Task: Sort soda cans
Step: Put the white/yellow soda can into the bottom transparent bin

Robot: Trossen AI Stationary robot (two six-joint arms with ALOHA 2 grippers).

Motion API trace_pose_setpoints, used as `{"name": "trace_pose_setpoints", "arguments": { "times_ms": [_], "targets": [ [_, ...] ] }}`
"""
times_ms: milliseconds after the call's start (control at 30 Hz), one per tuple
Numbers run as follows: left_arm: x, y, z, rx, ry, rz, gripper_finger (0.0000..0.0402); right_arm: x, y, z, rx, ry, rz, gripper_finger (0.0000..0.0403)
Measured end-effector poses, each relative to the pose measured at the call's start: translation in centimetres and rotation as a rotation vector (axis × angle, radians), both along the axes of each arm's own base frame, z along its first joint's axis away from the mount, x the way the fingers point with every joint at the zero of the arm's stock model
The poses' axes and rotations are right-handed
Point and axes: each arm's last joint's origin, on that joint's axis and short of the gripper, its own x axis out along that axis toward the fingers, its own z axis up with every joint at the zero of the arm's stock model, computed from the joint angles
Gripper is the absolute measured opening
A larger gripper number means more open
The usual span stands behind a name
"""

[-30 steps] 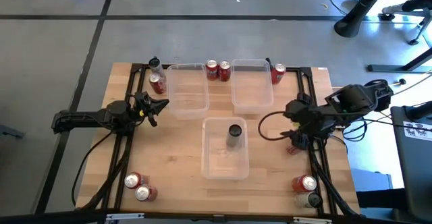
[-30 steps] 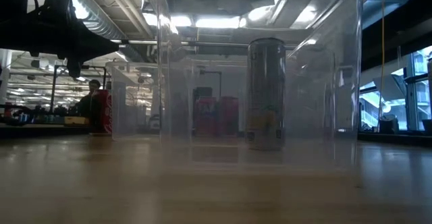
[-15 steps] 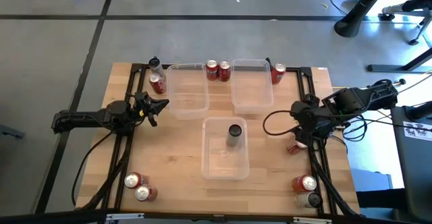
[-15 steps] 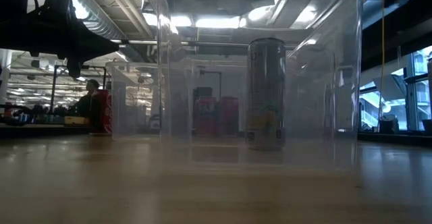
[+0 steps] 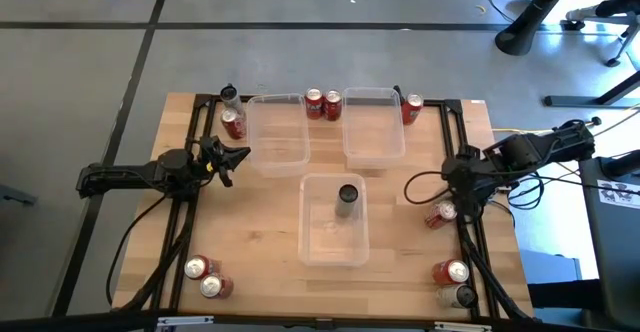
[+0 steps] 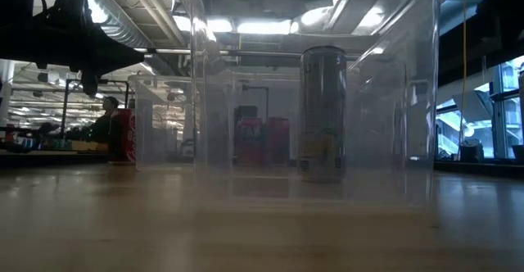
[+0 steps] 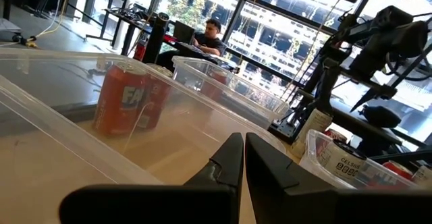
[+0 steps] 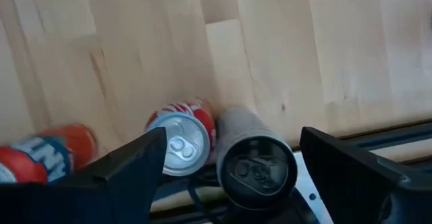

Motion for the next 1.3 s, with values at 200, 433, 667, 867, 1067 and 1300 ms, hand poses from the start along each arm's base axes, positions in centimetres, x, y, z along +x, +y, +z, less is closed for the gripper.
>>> {"name": "trace_pose_setpoints", "arguments": {
  "times_ms": [200,433,667,867,1067,1300],
  "targets": [
    [0.0,0.0,0.0,-0.006,-0.003,0.000,0.0011,-1.3,-0.5,-1.6,-0.006,0.009,-0.014,0.0340],
    [0.0,0.0,0.0,-0.012,-0.007,-0.001,0.0011,-2.2,-1.0,-3.7,-0.035,0.038,-0.043,0.0340],
    [0.0,0.0,0.0,-0.017,-0.010,-0.001,0.0011,-2.3,-1.0,-4.9,-0.047,0.074,-0.058,0.0340],
    [0.0,0.0,0.0,-0.019,-0.011,-0.001,0.0011,-2.3,-1.0,-6.0,-0.049,0.122,-0.056,0.0340],
    [0.0,0.0,0.0,-0.020,-0.011,-0.001,0.0011,-2.4,-1.0,-6.2,-0.052,0.132,-0.055,0.0340],
    [0.0,0.0,0.0,-0.020,-0.011,-0.001,0.0011,-2.3,-1.0,-6.2,-0.047,0.128,-0.087,0.0340]
  ]
}}
